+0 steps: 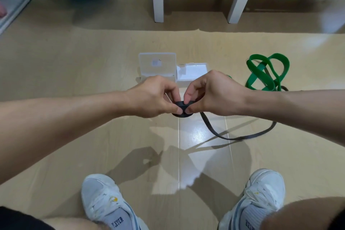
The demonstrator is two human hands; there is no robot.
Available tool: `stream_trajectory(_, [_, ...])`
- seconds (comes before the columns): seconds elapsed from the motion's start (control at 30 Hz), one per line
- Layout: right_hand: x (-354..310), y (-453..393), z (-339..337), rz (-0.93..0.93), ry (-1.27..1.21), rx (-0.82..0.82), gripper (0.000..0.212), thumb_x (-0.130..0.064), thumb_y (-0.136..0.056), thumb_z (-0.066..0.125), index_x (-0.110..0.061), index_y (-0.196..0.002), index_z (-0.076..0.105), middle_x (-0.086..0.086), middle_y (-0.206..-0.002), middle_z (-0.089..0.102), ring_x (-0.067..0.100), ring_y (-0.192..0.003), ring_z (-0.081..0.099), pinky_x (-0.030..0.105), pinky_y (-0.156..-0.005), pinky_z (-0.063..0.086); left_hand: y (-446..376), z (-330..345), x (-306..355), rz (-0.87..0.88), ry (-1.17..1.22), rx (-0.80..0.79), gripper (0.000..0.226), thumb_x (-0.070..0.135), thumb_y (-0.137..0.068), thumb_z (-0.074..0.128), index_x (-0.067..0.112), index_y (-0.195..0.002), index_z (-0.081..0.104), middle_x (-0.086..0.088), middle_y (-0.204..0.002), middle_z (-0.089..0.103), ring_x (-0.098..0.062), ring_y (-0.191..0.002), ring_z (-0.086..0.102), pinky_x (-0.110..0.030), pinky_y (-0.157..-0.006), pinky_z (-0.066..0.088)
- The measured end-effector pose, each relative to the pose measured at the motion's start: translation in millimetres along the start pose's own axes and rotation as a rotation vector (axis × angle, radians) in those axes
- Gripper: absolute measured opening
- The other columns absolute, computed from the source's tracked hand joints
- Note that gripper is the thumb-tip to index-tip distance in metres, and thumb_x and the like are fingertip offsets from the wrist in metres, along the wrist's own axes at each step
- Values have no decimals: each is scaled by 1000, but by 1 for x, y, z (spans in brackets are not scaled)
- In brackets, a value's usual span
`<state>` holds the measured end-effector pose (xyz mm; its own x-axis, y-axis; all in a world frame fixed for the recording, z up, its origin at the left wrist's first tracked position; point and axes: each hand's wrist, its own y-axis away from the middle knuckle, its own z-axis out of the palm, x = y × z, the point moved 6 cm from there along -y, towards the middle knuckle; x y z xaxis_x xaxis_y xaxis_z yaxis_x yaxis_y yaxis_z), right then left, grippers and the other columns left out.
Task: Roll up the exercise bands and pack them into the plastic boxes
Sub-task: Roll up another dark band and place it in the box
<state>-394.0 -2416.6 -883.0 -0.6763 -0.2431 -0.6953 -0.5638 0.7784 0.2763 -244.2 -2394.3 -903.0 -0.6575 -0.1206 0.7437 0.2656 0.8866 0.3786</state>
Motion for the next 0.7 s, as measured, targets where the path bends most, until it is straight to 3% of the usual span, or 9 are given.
stream_trajectory(0.07, [3, -2, -3, 7, -104, 18, 19, -17, -74, 89, -27, -80, 74, -8, -77, 77, 1, -66, 66, 23, -73, 54, -1, -4, -7, -19, 130, 2, 22, 18, -74, 90, 12, -80, 69, 1, -73, 75, -12, -68, 69, -44, -77, 55])
stream_trajectory(0.13, [7, -4, -6, 16, -236, 24, 21, -15, -73, 90, -23, -82, 73, -2, -80, 78, 3, -66, 67, 24, -69, 54, 0, -7, -11, -13, 275, 3, 29, 18, -71, 87, 3, -86, 67, -18, -91, 76, -23, -82, 73, -49, -91, 57])
stream_trajectory(0.23, [9, -6, -8, 41, -338, -6, 23, -11, -72, 90, -17, -86, 73, 6, -83, 79, 13, -71, 70, 28, -70, 51, 0, -7, -14, -1, 415, -2, 25, 13, -70, 82, 5, -85, 64, -32, -105, 70, -30, -89, 71, -38, -89, 61])
stream_trajectory(0.37, [8, -8, -8, 38, -304, -25, 30, -7, -74, 88, -16, -91, 66, 3, -86, 80, 16, -72, 70, 32, -68, 50, -1, -4, -20, -18, 479, -5, 19, -3, -84, 78, 7, -82, 62, -27, -100, 71, -31, -93, 73, -40, -91, 61])
stream_trajectory(0.5, [9, -6, -8, 49, -235, 25, 31, -15, -72, 92, -16, -85, 64, 3, -79, 78, 17, -66, 66, 33, -64, 47, 0, -1, -19, -32, 467, -26, 16, -3, -86, 75, 6, -85, 62, -21, -94, 70, -24, -85, 73, -36, -88, 61])
stream_trajectory(0.6, [4, -2, -4, 17, -47, 27, 31, -20, -73, 90, -22, -79, 60, -2, -77, 77, 17, -71, 70, 38, -72, 54, 0, 1, -14, -19, 184, -42, 20, 15, -80, 85, 16, -92, 69, -9, -89, 76, -21, -79, 72, -43, -86, 59])
stream_trajectory(0.7, [-4, 1, 1, -29, 127, 17, 33, -24, -75, 86, -27, -77, 54, -7, -77, 77, 14, -75, 68, 39, -72, 57, 2, 2, -2, -2, -25, 5, 16, 28, -74, 89, 25, -81, 75, 5, -76, 76, -24, -79, 73, -54, -79, 61])
